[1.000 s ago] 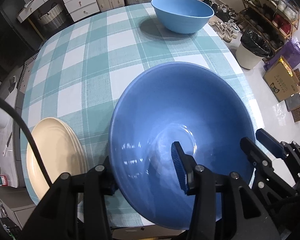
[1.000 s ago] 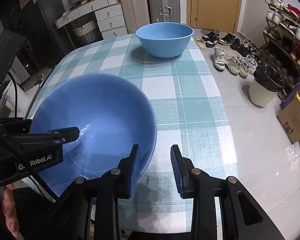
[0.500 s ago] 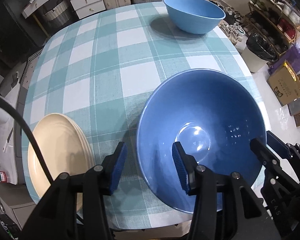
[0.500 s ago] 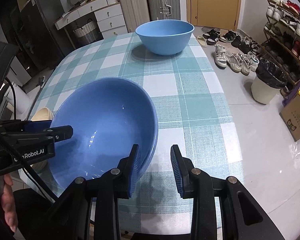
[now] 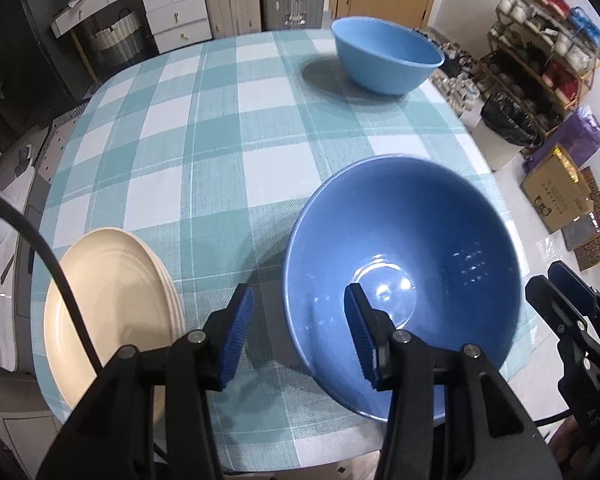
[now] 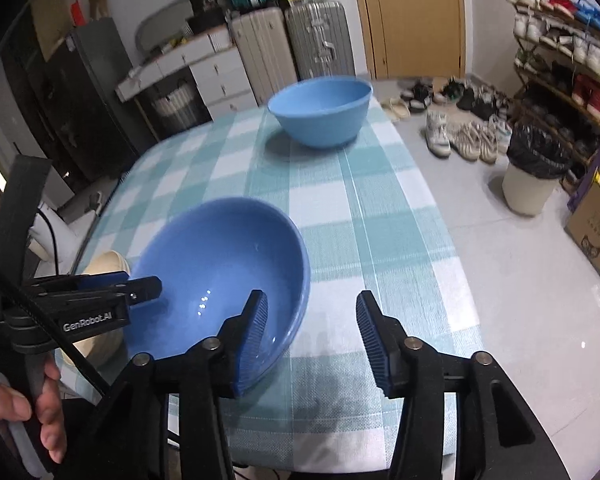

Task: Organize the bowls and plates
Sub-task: 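Raise both tools away from the stacked blue bowls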

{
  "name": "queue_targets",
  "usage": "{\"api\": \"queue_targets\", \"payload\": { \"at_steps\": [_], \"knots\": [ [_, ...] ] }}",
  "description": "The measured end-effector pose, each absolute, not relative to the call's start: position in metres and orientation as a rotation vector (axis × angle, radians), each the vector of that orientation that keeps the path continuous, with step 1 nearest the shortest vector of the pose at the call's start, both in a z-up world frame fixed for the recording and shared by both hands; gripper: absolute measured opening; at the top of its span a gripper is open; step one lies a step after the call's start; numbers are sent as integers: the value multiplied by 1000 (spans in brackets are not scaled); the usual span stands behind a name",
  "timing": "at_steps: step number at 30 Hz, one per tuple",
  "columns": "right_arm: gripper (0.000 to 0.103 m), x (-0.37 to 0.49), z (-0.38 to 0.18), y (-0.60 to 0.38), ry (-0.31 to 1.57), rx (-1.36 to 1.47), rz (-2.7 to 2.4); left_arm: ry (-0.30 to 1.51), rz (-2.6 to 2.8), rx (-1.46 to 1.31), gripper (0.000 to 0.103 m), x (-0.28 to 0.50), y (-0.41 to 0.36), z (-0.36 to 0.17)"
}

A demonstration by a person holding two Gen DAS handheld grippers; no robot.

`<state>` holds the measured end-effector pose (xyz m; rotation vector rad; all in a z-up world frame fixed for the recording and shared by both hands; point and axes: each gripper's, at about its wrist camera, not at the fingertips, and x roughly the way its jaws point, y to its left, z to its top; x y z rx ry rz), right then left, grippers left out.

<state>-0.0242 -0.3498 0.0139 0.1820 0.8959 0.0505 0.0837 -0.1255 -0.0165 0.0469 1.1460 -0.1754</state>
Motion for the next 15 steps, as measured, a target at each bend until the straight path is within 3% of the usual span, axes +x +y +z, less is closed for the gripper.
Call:
{"api": "queue_targets", "payload": {
  "at_steps": [5, 10, 12, 14, 15],
  "knots": [
    [53, -42, 28, -339, 771, 140, 78, 1034, -185, 49, 48, 71, -125, -1],
    [78, -63, 38, -327, 625, 124, 100, 900, -200, 80, 49, 56, -125, 13],
    [84, -69, 40, -322, 581, 117, 106, 847, -198, 84, 50, 49, -123, 18],
    [86, -74, 41, -315, 547, 103, 107, 810, -202, 77, 60, 45, -120, 20],
    [87, -75, 41, -312, 539, 96, 106, 796, -200, 70, 74, 43, -118, 20]
  ]
}}
